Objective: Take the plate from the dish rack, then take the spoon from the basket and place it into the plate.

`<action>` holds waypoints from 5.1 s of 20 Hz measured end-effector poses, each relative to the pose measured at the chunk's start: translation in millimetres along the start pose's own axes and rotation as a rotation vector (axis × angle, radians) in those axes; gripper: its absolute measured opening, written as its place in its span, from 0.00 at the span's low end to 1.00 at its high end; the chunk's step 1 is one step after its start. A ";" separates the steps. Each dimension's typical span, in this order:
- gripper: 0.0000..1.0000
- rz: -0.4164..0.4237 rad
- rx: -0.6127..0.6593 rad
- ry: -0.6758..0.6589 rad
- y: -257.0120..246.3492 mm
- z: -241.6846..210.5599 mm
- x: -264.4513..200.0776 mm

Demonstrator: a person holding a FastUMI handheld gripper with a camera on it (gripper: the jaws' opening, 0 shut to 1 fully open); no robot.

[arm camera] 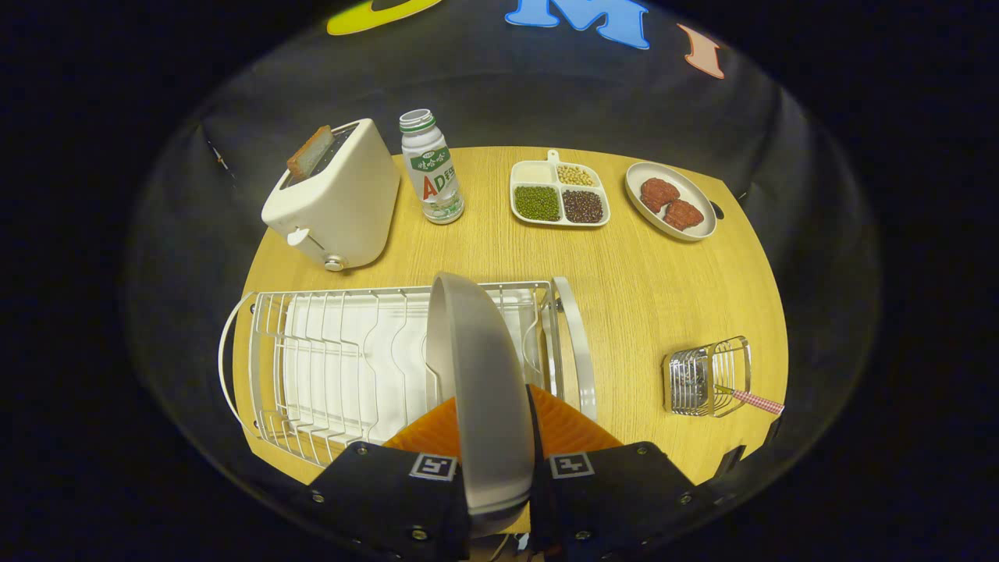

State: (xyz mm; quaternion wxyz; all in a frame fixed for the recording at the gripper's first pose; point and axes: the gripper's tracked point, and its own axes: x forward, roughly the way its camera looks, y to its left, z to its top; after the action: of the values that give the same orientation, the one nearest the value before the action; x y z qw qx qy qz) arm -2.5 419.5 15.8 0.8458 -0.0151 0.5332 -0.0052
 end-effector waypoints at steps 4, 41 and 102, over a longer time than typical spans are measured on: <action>0.29 -0.020 -0.028 -0.008 -1.6 3.3 -5.3; 0.28 0.195 0.082 -0.203 -192.5 -97.1 -137.7; 0.64 0.139 -0.108 -1.175 -302.8 -66.5 -25.4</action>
State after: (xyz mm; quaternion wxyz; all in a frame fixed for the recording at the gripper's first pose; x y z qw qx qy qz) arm -71.3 116.2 19.5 0.9956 -0.0237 -0.0251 0.0867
